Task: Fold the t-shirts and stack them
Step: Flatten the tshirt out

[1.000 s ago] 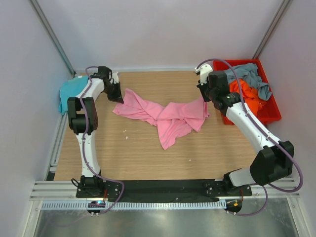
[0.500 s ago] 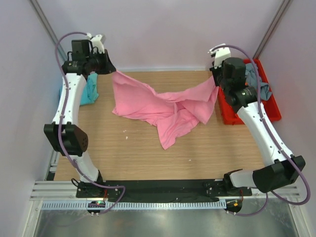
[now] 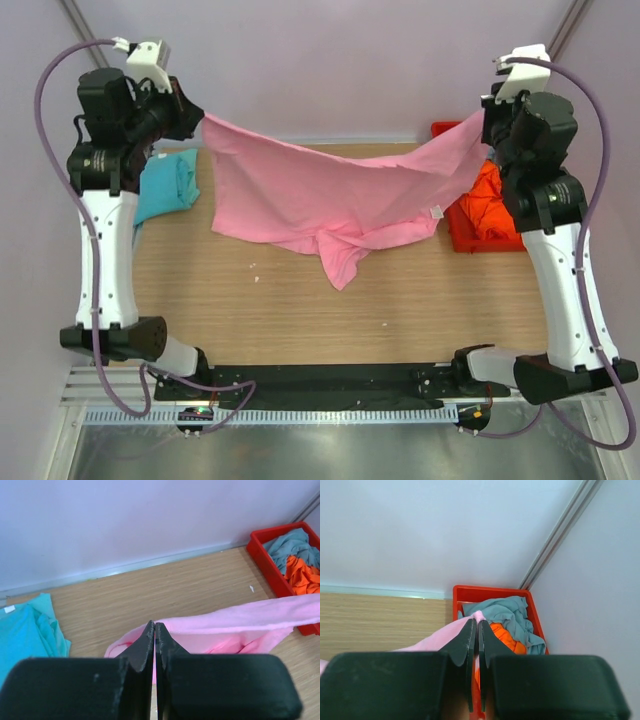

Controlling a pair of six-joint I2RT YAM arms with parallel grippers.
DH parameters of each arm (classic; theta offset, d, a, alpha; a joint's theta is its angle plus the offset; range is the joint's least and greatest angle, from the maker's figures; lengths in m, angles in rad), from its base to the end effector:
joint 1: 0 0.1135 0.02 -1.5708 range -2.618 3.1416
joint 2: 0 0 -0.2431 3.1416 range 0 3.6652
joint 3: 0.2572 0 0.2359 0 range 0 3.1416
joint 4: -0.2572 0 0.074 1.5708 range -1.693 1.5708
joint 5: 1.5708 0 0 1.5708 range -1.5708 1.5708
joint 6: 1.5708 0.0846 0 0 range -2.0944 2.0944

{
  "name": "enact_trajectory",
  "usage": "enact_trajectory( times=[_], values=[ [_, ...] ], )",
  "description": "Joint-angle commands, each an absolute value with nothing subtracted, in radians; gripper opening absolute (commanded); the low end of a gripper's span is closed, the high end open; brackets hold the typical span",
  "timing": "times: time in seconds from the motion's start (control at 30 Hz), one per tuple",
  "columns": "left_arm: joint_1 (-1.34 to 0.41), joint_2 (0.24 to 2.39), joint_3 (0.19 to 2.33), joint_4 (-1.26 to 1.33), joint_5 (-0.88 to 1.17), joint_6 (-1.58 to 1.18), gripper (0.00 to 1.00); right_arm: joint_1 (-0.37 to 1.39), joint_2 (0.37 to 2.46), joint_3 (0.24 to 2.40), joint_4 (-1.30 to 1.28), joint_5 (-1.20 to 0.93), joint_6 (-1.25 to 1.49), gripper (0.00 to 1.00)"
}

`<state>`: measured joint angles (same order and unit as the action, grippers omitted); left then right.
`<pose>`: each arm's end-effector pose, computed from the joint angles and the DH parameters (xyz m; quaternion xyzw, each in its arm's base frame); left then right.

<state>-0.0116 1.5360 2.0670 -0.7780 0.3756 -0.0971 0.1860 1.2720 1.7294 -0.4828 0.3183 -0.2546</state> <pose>0.3256 -0.0348 0.4864 0.0815 0.7792 -0.1799 0.5949 0.2810 0.0259 0.4965 -0.0465 0.7141 -0.1370 0.6850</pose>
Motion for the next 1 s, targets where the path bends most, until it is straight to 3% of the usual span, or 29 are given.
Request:
enact_trajectory(
  times=[0.0,0.37,0.7,0.97],
  values=[
    [-0.005,1.372,2.014,-0.713,0.353,-0.081,0.0,0.176,1.191,1.756,-0.471,0.262,-0.232,0.01],
    [-0.005,1.207,1.821,-0.707,0.269,-0.037,0.0,0.167,1.192,1.64,-0.374,0.256,-0.155,0.01],
    [-0.003,1.246,1.957,-0.758,0.189,0.06,0.0,0.161,1.255,2.012,-0.408,0.227,-0.222,0.01],
    [-0.005,1.154,2.01,-0.796,0.228,0.028,0.0,0.161,1.117,2.016,-0.485,0.173,-0.199,0.01]
  ],
)
